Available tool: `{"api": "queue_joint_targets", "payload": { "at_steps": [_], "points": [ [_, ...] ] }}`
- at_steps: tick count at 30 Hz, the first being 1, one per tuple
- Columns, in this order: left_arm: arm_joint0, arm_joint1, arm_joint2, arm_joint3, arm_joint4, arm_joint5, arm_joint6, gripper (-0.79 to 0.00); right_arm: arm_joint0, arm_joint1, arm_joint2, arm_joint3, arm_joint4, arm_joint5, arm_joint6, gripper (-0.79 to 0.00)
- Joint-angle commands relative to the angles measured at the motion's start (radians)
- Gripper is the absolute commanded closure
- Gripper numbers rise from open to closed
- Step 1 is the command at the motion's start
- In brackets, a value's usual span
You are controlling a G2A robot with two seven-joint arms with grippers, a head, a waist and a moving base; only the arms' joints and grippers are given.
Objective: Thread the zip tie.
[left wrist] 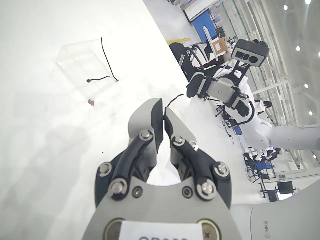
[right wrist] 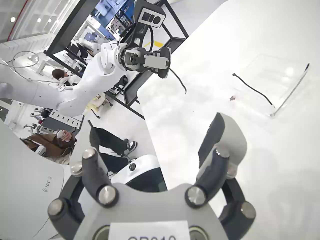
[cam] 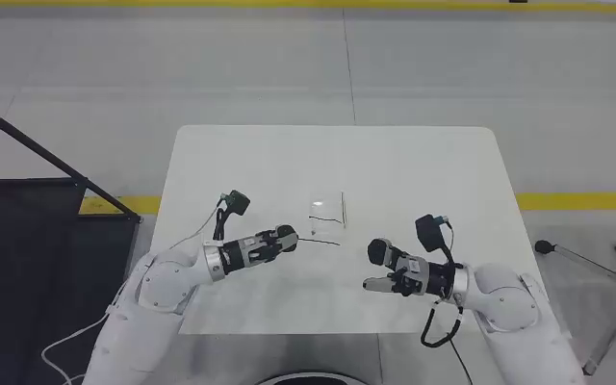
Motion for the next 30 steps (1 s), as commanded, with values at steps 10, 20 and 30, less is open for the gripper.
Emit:
{"api": "queue_joint_targets", "payload": {
  "at_steps": [10,20,30],
  "points": [
    [0.005,0.006,0.029,-0.016,0.03,-0.024,0.024,0.0,0.141,-0.008,-0.148,0.159,0.206,0.057,0.103,-0.785],
    [-0.002,0.013,0.045,-0.013,0.023,-0.031,0.022,0.0,0.238,-0.019,-0.233,0.265,0.246,0.095,0.116,-0.548],
    [-0.007,0.02,0.055,-0.012,0.017,-0.028,0.018,0.0,0.269,-0.024,-0.268,0.296,0.232,0.11,0.08,-0.385]
  ]
}}
